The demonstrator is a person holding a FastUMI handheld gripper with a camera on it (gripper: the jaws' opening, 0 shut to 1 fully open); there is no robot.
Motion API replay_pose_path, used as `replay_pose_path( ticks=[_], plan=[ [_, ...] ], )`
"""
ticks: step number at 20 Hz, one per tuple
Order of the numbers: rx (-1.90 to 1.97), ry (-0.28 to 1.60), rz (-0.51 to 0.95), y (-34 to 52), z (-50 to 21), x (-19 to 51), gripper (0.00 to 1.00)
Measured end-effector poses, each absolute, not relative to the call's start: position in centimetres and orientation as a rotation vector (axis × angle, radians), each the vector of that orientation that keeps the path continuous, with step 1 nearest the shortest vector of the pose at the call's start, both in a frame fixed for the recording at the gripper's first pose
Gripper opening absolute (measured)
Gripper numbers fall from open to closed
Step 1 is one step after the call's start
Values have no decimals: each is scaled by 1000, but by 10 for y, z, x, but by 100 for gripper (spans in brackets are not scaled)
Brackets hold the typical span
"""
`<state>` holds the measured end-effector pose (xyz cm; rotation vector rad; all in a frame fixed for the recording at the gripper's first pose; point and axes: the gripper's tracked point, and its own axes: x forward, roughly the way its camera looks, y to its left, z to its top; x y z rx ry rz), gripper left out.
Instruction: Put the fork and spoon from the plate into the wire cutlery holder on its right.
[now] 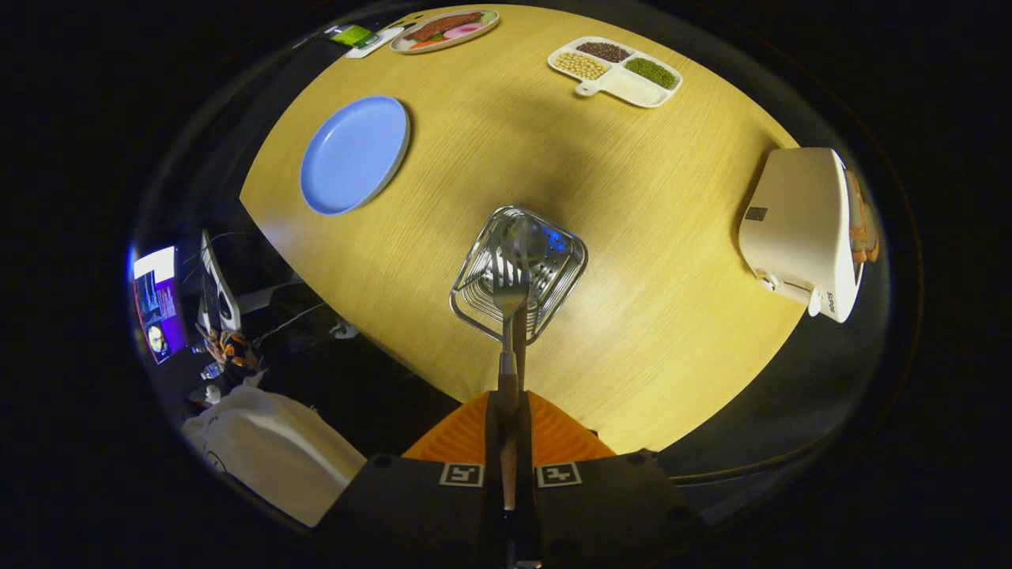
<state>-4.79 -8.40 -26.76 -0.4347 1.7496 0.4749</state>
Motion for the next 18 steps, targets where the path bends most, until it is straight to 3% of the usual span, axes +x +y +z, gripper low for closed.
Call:
replay_pose_path(
  ticks=[5,13,15,17,18],
  plan=[
    [-434,1795,492,-80,-273,-41,11],
    [-354,1717,447,-79,-279,-20,14],
    [-296,1676,441,-73,-274,-17,30],
    [-237,1608,441,-66,-263,-13,33],
    [-199,1574,444,-61,-257,-12,48]
  ],
)
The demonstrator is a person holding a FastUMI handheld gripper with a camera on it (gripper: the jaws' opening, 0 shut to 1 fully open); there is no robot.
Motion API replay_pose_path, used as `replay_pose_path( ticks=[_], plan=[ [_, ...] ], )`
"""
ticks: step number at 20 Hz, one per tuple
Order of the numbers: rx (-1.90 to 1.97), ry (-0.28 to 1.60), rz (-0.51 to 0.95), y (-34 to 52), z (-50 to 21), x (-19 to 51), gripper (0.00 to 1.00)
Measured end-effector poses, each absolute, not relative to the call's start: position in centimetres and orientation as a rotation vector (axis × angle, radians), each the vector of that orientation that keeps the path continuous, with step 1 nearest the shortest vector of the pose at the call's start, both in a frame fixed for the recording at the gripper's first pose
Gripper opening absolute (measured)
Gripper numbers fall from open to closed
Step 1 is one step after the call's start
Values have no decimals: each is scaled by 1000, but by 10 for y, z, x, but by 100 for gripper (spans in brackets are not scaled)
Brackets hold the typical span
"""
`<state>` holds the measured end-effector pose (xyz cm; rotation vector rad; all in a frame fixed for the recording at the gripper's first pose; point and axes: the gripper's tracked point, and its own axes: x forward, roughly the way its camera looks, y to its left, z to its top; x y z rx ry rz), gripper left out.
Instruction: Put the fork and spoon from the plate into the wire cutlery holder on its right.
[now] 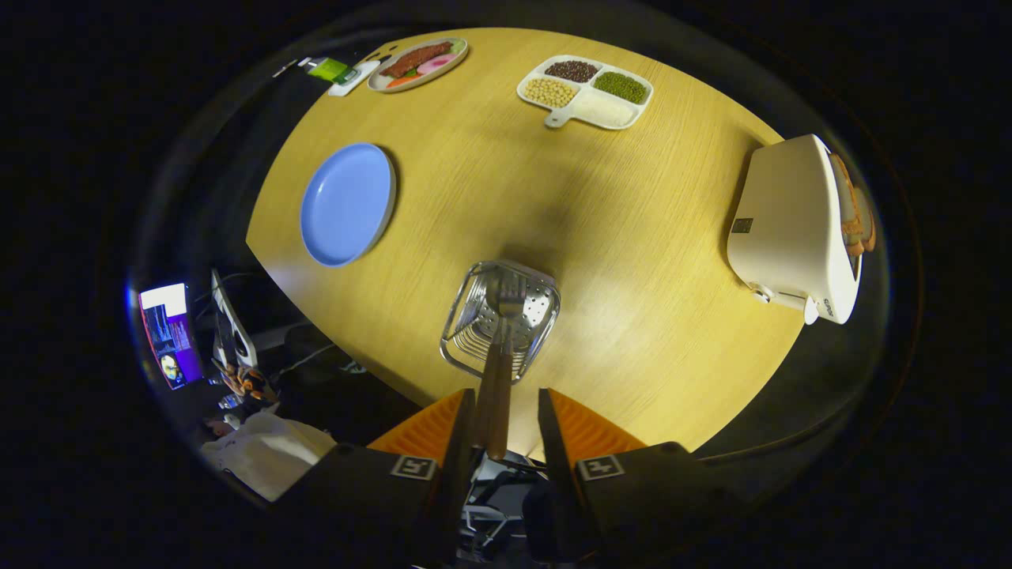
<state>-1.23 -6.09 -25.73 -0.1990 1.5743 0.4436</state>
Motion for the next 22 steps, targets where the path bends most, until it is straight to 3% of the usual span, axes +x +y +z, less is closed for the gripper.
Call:
replay_pose_path(
  ticks=[1,2,4,22],
  plan=[
    [-163,1538,444,-58,-251,-11,62],
    [-126,1511,446,-54,-244,-13,84],
    [-54,1453,437,-48,-233,-15,100],
    [120,838,244,-66,-125,-39,100]
  ],
)
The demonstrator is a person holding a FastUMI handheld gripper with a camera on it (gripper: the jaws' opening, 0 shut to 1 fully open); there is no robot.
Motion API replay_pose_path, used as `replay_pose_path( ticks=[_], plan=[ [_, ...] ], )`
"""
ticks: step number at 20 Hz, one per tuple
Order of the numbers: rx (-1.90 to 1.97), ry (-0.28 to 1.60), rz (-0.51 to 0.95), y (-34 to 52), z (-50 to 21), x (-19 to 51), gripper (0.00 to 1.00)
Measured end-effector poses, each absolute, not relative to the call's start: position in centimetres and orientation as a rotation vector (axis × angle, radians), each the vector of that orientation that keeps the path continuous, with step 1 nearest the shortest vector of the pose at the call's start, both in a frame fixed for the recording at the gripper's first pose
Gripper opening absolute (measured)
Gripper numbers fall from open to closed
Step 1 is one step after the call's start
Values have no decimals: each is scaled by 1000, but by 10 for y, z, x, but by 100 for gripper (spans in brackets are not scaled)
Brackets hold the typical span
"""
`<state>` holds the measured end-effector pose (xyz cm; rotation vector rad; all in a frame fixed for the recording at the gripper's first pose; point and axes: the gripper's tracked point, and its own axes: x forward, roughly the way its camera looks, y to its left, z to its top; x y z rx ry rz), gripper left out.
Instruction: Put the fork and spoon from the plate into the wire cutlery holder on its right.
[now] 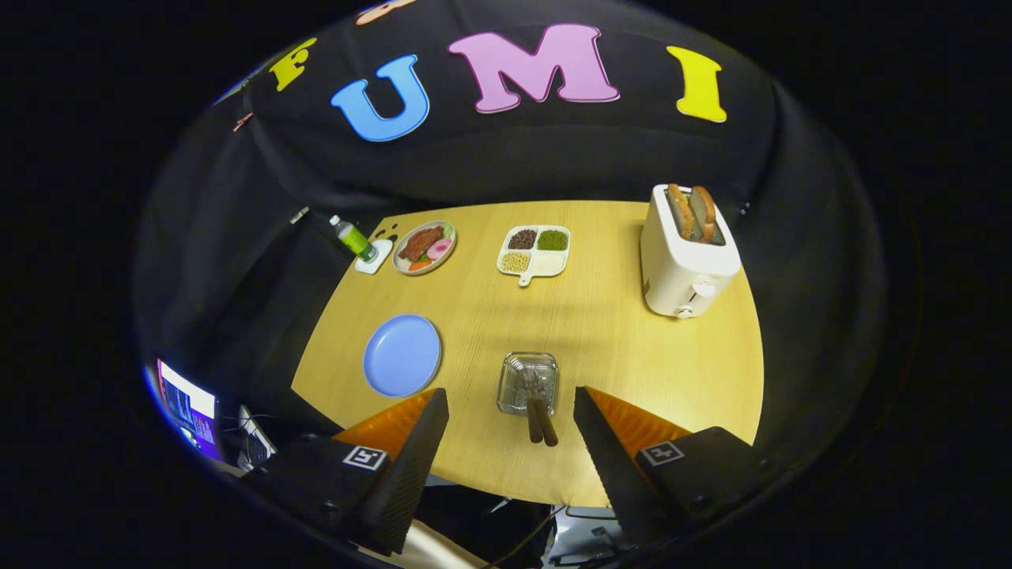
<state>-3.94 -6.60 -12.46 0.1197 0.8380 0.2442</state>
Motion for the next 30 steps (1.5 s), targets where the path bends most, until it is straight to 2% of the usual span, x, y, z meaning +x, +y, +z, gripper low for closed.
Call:
replay_pose_path(
  ticks=[18,30],
  plan=[
    [104,91,68,-46,81,-57,99],
    [110,20,71,-45,94,-25,99]
  ],
)
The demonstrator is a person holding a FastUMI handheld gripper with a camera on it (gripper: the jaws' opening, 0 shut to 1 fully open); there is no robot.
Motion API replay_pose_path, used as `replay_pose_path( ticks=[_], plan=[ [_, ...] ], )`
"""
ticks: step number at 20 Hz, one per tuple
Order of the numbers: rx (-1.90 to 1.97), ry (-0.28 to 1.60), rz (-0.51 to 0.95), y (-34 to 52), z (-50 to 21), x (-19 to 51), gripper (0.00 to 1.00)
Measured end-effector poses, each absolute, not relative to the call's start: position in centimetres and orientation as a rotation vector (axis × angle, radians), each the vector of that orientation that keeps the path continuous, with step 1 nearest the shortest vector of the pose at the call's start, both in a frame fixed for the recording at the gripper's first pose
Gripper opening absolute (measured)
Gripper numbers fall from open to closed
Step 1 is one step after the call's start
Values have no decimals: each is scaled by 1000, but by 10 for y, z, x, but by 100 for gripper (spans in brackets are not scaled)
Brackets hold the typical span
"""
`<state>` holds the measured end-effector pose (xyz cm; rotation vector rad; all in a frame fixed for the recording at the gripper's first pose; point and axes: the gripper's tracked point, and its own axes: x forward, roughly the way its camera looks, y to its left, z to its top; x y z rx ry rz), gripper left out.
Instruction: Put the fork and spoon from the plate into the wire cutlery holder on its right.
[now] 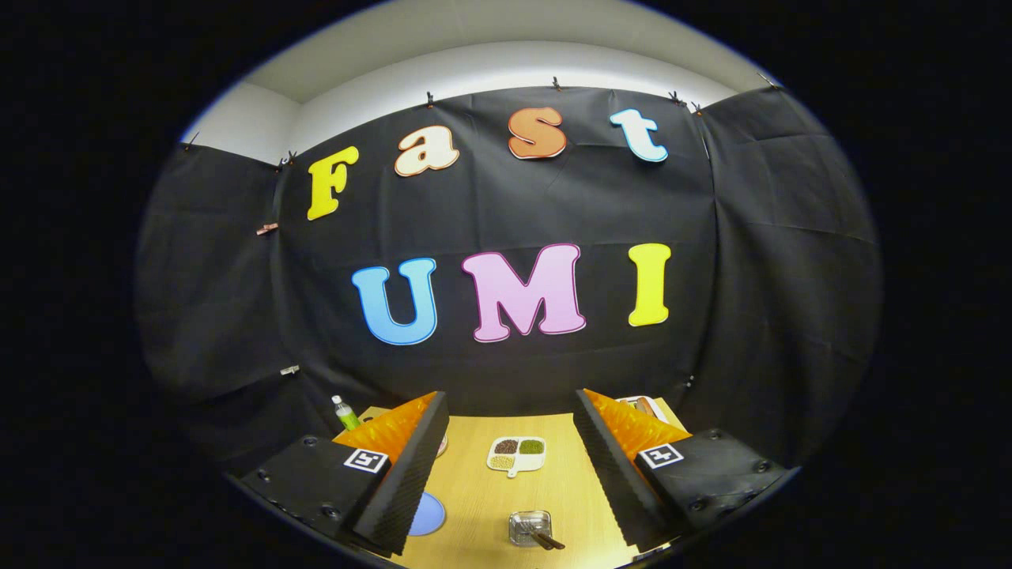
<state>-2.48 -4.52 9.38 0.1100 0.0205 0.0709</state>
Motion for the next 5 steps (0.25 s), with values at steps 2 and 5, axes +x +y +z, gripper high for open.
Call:
replay_pose_path(
  ticks=[2,5],
  plan=[
    [109,14,80,-50,94,-18,99],
    [121,26,112,-51,89,-9,99]
  ],
)
